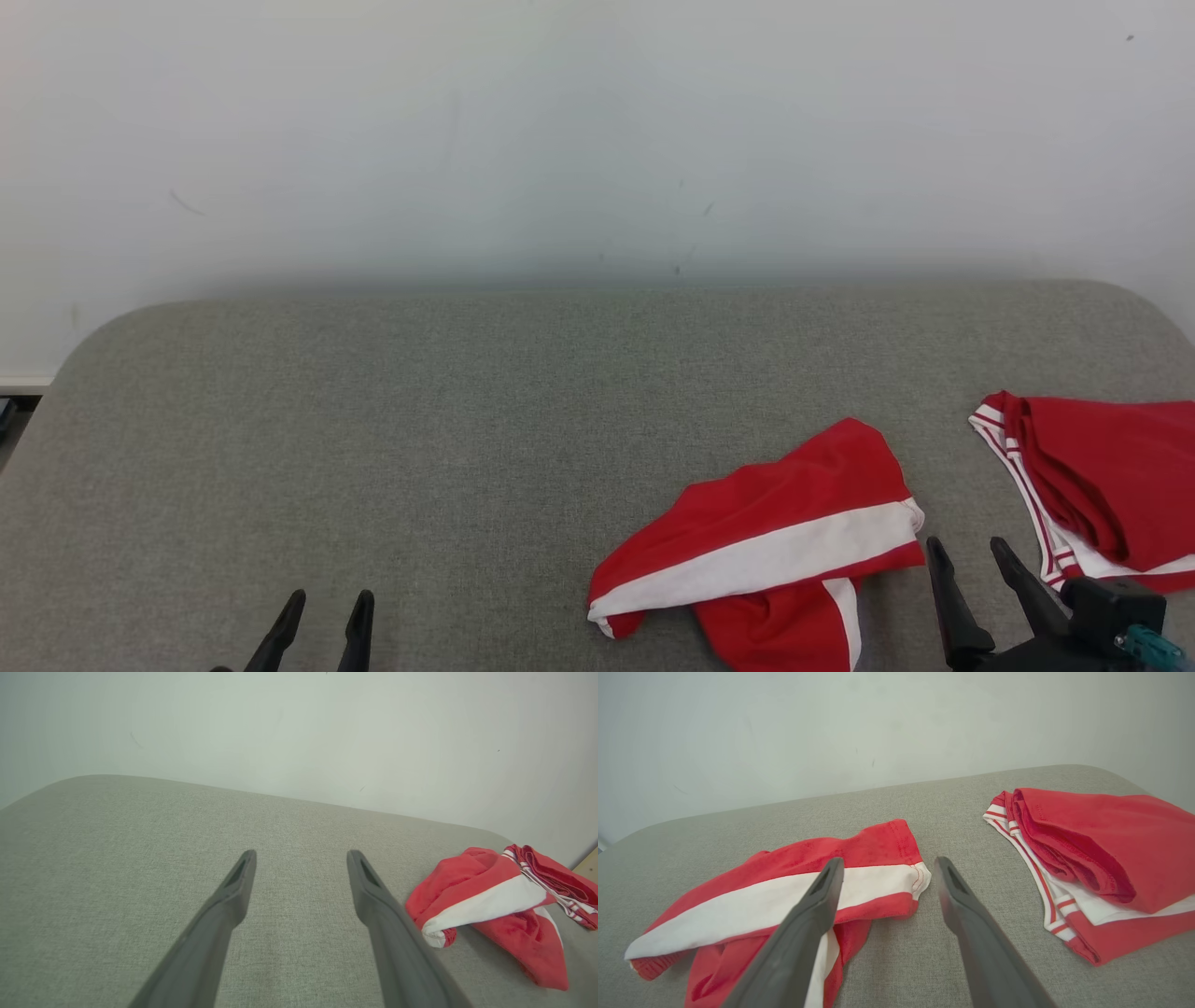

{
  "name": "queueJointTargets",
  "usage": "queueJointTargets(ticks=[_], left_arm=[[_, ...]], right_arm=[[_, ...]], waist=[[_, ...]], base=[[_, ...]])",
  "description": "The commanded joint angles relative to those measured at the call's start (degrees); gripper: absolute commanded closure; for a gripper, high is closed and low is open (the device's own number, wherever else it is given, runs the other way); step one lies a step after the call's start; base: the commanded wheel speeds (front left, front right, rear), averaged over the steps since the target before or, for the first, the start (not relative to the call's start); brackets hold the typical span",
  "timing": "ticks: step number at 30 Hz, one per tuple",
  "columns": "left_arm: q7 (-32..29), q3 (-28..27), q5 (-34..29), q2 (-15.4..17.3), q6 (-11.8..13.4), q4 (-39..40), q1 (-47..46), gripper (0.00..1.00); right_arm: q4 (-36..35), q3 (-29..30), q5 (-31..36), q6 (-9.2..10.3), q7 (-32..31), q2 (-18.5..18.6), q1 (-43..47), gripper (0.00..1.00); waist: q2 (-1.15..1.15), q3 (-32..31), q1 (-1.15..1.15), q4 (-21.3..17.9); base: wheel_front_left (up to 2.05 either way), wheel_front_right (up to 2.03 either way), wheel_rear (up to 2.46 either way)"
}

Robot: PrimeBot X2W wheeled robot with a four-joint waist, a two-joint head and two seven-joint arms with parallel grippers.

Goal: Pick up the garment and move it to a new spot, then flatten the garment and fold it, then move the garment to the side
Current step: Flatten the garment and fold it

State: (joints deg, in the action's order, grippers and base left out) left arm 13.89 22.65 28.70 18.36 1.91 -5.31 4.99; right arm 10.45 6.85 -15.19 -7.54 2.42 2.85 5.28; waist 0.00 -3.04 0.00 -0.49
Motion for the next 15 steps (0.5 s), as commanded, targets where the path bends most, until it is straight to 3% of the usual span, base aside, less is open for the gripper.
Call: queueJointTargets(ticks=[1, 15], left_arm=[[0.01, 0.01, 0.09, 0.0, -0.33, 0.13, -0.78, 0.0], [-1.67, 1.24, 1.43, -0.24, -0.69, -0.05, -0.82, 0.0]], right_arm=[[-0.21, 0.03, 0.38, 0.12, -0.23, 0.11, -0.43, 0.0], [-0.37, -0.01, 1.08, 0.12, -1.25, 0.11, -0.8, 0.0]], waist=[[0.0, 0.06, 0.0, -0.03], [0.0, 0.45, 0.0, 0.13]], base=[[0.0, 0.0, 0.0], [0.0, 0.0, 0.0]])
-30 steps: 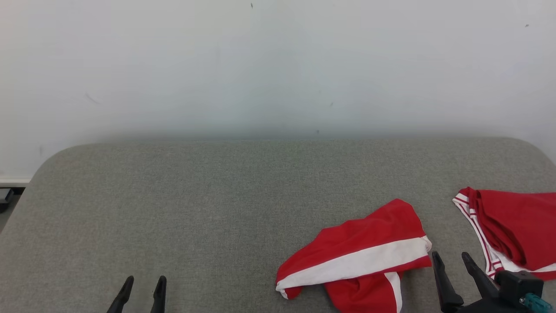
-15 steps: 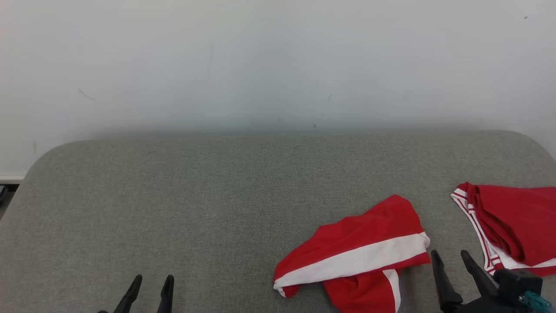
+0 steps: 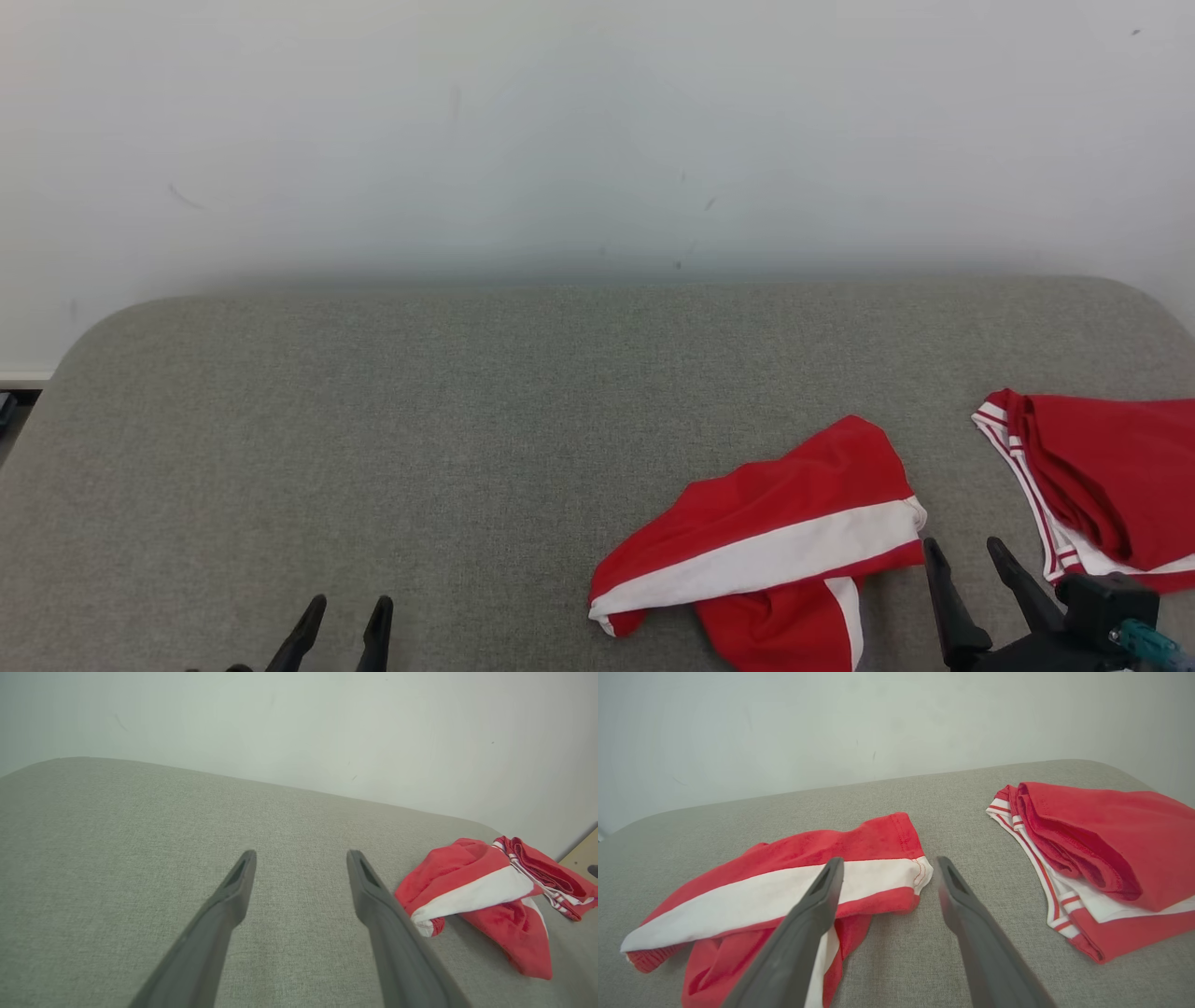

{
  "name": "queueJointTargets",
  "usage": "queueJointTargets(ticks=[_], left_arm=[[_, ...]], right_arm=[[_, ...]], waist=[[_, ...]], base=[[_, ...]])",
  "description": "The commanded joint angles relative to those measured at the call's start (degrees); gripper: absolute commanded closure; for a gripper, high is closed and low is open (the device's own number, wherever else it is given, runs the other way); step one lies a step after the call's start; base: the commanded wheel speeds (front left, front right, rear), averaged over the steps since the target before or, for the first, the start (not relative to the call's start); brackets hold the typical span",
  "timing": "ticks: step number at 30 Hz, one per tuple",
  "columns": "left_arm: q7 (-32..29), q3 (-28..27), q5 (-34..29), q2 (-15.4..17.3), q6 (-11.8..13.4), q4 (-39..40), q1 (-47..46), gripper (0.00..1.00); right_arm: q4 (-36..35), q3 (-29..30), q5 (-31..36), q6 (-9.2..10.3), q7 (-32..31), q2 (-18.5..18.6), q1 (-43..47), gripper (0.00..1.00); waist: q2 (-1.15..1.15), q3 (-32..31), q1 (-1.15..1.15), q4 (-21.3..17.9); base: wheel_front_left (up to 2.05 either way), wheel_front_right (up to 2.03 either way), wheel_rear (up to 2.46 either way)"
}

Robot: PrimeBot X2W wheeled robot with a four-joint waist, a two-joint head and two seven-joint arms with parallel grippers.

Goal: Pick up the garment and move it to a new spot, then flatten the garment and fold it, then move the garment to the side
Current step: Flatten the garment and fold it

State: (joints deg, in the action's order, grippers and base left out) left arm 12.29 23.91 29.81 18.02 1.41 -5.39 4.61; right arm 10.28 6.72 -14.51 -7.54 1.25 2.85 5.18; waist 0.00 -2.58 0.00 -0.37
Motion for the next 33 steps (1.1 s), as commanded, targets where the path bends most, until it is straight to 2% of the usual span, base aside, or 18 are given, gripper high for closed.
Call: queueJointTargets(ticks=[1, 9, 12, 17, 21, 29, 33], left_arm=[[-0.18, 0.06, 0.45, 0.03, -0.34, 0.16, -0.61, 0.0], [-5.65, 1.69, 3.12, -0.16, -2.06, 0.8, -1.69, 0.0], [-9.55, 2.4, 5.16, 0.13, -2.85, 1.47, -2.19, 0.0], [-15.51, 5.16, 6.6, 0.23, -4.68, 2.41, -3.96, 0.0], [-18.28, 8.11, 6.18, -0.48, -6.07, 2.33, -5.85, 0.0], [-20.8, 14.34, 5.14, -2.9, -7.95, -0.2, -10.34, 0.0], [-20.42, 16.43, 4.83, -4.11, -8.39, -2.42, -12.9, 0.0]], right_arm=[[-0.32, 0.26, 0.47, 0.12, -0.37, 0.11, -0.85, 0.0], [-1.58, 0.17, 1.31, 0.12, -7.46, 0.11, -2.41, 0.0], [-2.98, -0.41, 2.18, 0.12, -13.4, 0.41, -3.44, 0.0], [-5.52, -0.32, 1.22, 0.12, -23.42, 3.59, -5.14, 0.0], [-6.55, 0.54, 0.64, 0.12, -28.36, 6.76, -6.65, 0.0], [-4.9, 2.19, -0.87, 0.12, -32.09, 10.99, -10.4, 0.0], [-2.7, 2.63, -1.5, 0.12, -31.95, 11.49, -12.8, 0.0]], waist=[[0.0, -0.01, 0.0, 0.02], [0.0, 0.2, 0.0, 0.02], [0.0, 0.39, 0.0, 0.0], [0.0, 1.09, 0.0, 0.24], [0.0, 1.94, 0.0, 0.77], [0.0, 4.81, 0.0, 1.79], [0.0, 6.17, 0.0, 2.24]], base=[[0.0, 0.0, 0.0], [0.0, 0.0, 0.0], [0.0, 0.0, 0.0], [0.0, 0.0, 0.0], [0.0, 0.0, 0.0], [0.0, 0.0, 0.0], [0.0, 0.0, 0.0]])
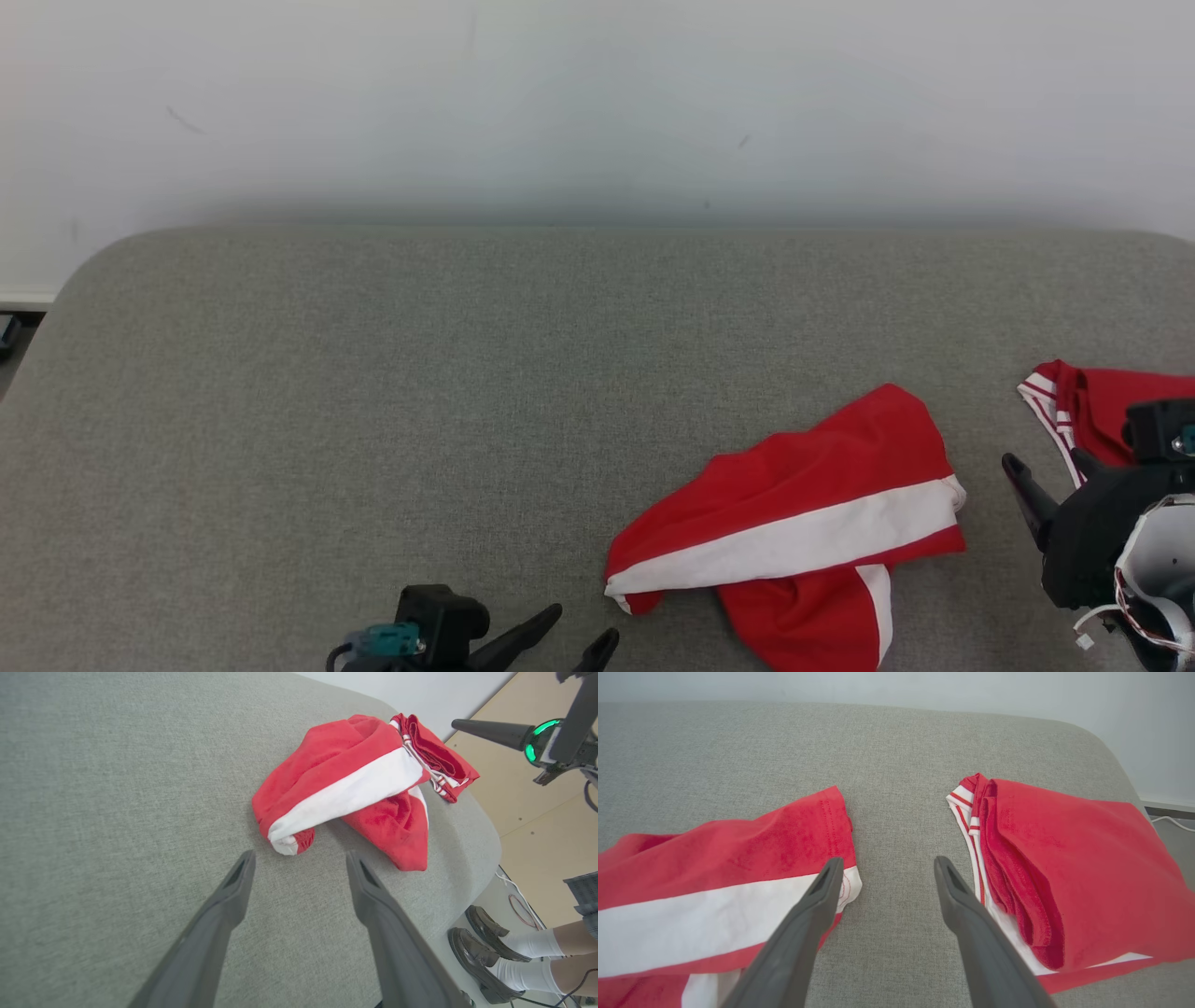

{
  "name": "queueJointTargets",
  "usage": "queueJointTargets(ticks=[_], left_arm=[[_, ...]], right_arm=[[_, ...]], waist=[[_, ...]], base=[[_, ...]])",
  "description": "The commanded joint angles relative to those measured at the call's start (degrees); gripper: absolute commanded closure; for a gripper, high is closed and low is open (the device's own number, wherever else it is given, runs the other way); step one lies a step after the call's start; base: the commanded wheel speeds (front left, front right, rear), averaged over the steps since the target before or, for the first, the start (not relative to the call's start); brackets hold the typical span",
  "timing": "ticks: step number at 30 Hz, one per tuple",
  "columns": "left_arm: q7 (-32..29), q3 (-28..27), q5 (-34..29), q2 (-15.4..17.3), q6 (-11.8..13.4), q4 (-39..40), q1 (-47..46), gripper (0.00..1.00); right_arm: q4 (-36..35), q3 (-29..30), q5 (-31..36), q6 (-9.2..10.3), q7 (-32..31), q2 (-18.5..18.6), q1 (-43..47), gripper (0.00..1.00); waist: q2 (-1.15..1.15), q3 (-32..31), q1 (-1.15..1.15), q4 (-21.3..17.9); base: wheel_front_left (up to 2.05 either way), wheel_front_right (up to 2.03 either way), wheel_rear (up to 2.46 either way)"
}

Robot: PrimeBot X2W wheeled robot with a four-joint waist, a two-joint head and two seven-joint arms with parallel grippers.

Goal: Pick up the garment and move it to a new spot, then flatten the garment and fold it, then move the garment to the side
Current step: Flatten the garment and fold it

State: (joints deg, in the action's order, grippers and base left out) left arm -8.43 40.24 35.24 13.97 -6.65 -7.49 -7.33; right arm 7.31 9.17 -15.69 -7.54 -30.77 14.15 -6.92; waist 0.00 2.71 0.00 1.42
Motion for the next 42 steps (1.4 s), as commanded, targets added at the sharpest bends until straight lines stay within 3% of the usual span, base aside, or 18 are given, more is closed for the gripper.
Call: queueJointTargets(ticks=[1, 17, 31, 42], left_arm=[[0.34, 0.61, -0.7, -0.33, -0.39, -0.92, -1.65, 0.0], [3.32, 6.86, -0.7, -2.95, -0.96, -9.92, -9.5, 0.0], [5.39, 8.94, -2.08, -4.58, -0.79, -15.22, -13.48, 0.0], [5.84, 10.03, -3.91, -5.4, 0.75, -17.18, -15.15, 0.0]], right_arm=[[0.75, 0.25, -0.38, 0.12, 0.34, 0.42, -1.23, 0.0], [7.49, -3.03, -4.0, 0.12, 2.97, -0.38, -6.45, 0.0], [11.7, -5.99, -6.61, 0.12, 3.65, -0.44, -8.39, 0.0], [16.37, -5.83, -7.9, 0.12, 1.95, -0.61, -8.02, 0.0]], waist=[[0.0, 1.18, 0.0, 0.52], [0.0, 4.88, 0.0, 0.38], [0.0, 6.33, 0.0, -0.07], [0.0, 7.12, 0.0, 0.85]], base=[[0.0, 0.0, 0.0], [0.0, 0.0, 0.0], [0.0, 0.0, 0.0], [0.0, 0.0, 0.0]])
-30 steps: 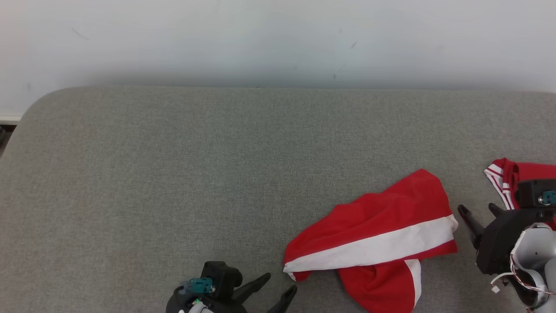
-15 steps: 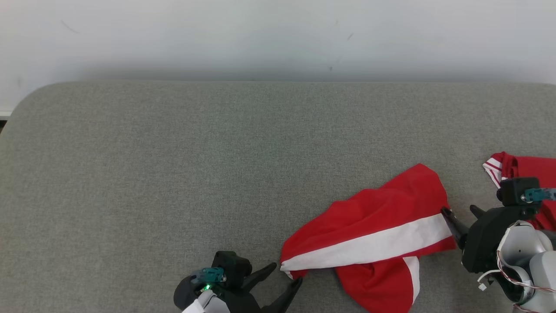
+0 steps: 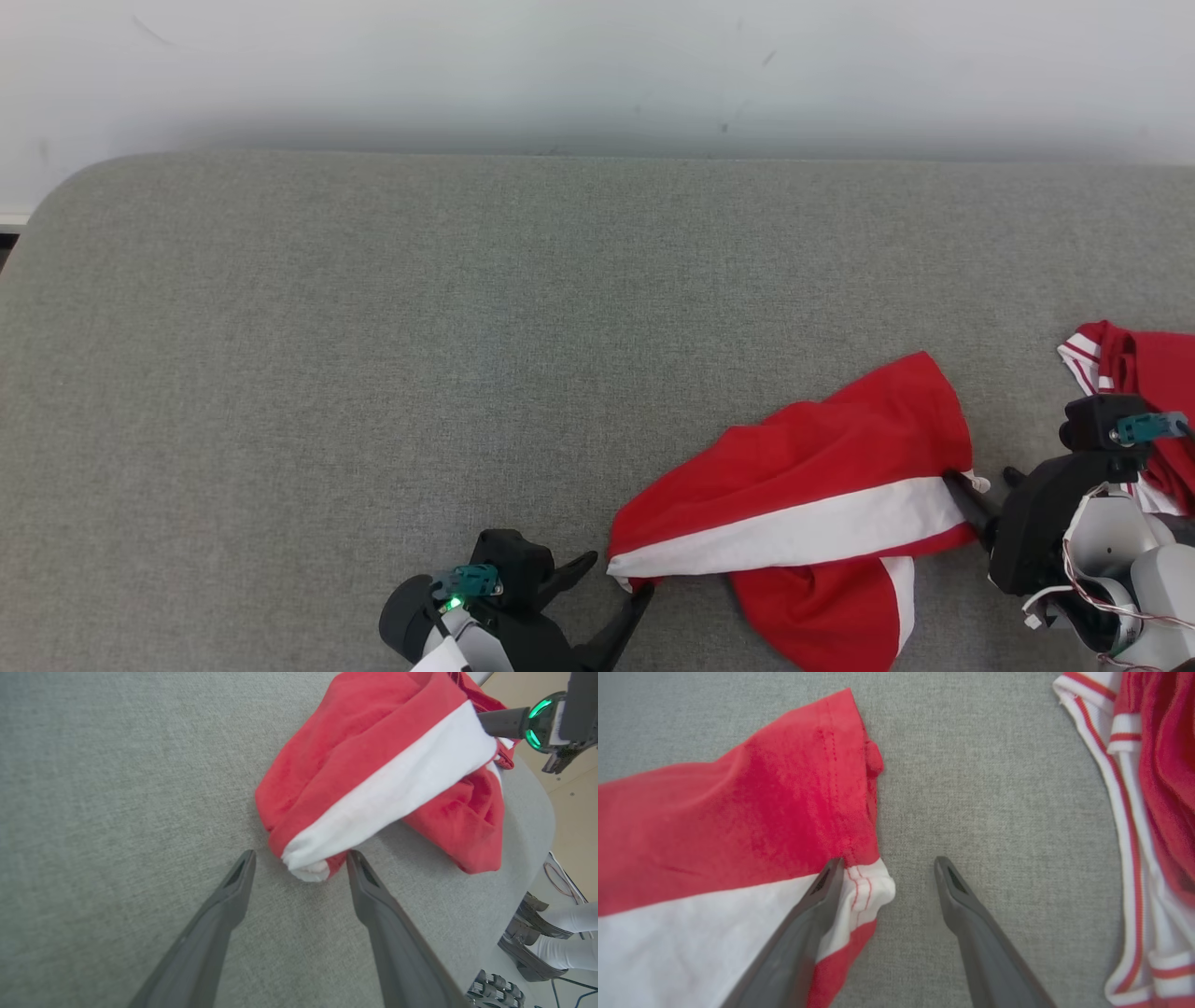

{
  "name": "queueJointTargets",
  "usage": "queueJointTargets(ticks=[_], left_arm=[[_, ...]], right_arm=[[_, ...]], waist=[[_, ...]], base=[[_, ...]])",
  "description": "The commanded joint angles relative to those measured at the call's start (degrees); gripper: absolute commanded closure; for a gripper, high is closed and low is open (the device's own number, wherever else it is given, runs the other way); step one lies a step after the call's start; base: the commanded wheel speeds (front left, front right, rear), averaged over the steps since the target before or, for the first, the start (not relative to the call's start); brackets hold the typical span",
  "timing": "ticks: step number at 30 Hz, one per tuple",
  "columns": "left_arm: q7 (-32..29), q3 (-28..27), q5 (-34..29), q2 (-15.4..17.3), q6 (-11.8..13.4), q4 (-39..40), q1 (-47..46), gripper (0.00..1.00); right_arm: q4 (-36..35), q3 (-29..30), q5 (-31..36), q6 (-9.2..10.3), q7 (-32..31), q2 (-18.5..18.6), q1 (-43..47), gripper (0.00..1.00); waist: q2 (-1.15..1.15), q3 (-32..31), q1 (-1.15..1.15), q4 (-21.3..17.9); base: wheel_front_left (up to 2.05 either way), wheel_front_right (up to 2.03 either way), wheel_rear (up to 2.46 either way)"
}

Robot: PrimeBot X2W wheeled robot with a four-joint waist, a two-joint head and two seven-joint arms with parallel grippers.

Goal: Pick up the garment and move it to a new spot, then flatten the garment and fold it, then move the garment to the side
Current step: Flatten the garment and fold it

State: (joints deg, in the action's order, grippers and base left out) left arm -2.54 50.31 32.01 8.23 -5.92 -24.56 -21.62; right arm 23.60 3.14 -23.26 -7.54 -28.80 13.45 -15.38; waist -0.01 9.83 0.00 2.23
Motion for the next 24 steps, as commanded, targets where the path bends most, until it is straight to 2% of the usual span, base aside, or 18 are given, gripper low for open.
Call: queueJointTargets(ticks=[1, 7, 8, 9, 10, 11, 12, 13, 14, 22, 24], left_arm=[[-0.14, 0.09, -0.77, 0.38, 0.23, -0.03, -0.88, 0.0], [-0.91, 1.28, -1.83, 0.76, 1.16, 1.35, -1.07, 0.0], [-1.05, 1.47, -1.83, 0.82, 1.13, 1.51, -0.99, 0.0], [-1.12, 1.72, -1.92, 0.85, 1.08, 1.54, -0.91, 0.0], [-1.24, 1.84, -1.91, 0.84, 1.04, 1.58, -0.8, 0.06], [-1.28, 2.07, -1.9, 0.87, 0.96, 1.58, -0.76, 0.21], [-1.38, 2.24, -1.98, 0.92, 0.92, 1.64, -0.8, 0.38], [-1.28, 2.28, -1.88, 0.94, 1.0, 1.7, -0.78, 0.6], [-1.31, 2.35, -1.78, 0.99, 0.99, 1.74, -0.77, 0.63], [-0.79, 2.27, -1.74, 1.47, 1.57, 1.9, -0.95, 0.78], [-0.26, 2.03, -2.22, 1.7, 2.17, 2.0, -1.18, 0.89]], right_arm=[[0.16, 0.22, -0.34, 0.12, -0.5, 0.17, 0.7, 0.0], [-0.52, 0.73, -0.2, 0.12, -2.58, -0.59, 2.04, 0.0], [-0.64, 0.8, -0.14, 0.12, -2.86, -0.67, 2.19, 0.16], [-0.74, 0.87, -0.05, 0.12, -3.1, -0.73, 2.31, 0.43], [-0.88, 0.91, 0.06, 0.12, -3.25, -0.82, 2.41, 0.53], [-1.0, 1.03, 0.23, 0.12, -3.41, -0.91, 2.41, 0.57], [-1.17, 1.08, 0.36, 0.12, -3.5, -0.96, 2.4, 0.75], [-1.41, 1.17, 0.51, 0.12, -3.36, -1.01, 2.44, 0.96], [-1.69, 1.25, 0.64, 0.12, -3.0, -1.04, 2.48, 1.0], [-2.3, 1.87, 0.93, 0.12, -1.95, -1.0, 2.75, 1.0], [-2.63, 2.07, 1.01, 0.12, -1.17, -1.16, 2.75, 1.0]], waist=[[0.01, 0.0, 0.0, 0.09], [0.01, -0.38, 0.0, 0.06], [0.01, -0.45, 0.0, 0.01], [0.01, -0.53, 0.0, -0.04], [0.01, -0.62, 0.0, -0.09], [0.01, -0.7, 0.0, -0.17], [0.01, -0.77, 0.0, -0.24], [0.01, -0.83, 0.0, -0.3], [0.01, -0.88, 0.0, -0.33], [0.01, -0.97, 0.0, -0.19], [0.01, -1.1, 0.0, -0.09]], base=[[0.0, 0.0, 0.0], [0.0, 0.0, 0.0], [0.0, 0.0, 0.0], [0.0, 0.0, 0.0], [0.0, 0.0, 0.0], [0.0, 0.0, 0.0], [0.0, 0.0, 0.0], [0.0, 0.0, 0.0], [0.0, 0.0, 0.0], [0.0, 0.0, 0.0], [0.0, 0.0, 0.0]])
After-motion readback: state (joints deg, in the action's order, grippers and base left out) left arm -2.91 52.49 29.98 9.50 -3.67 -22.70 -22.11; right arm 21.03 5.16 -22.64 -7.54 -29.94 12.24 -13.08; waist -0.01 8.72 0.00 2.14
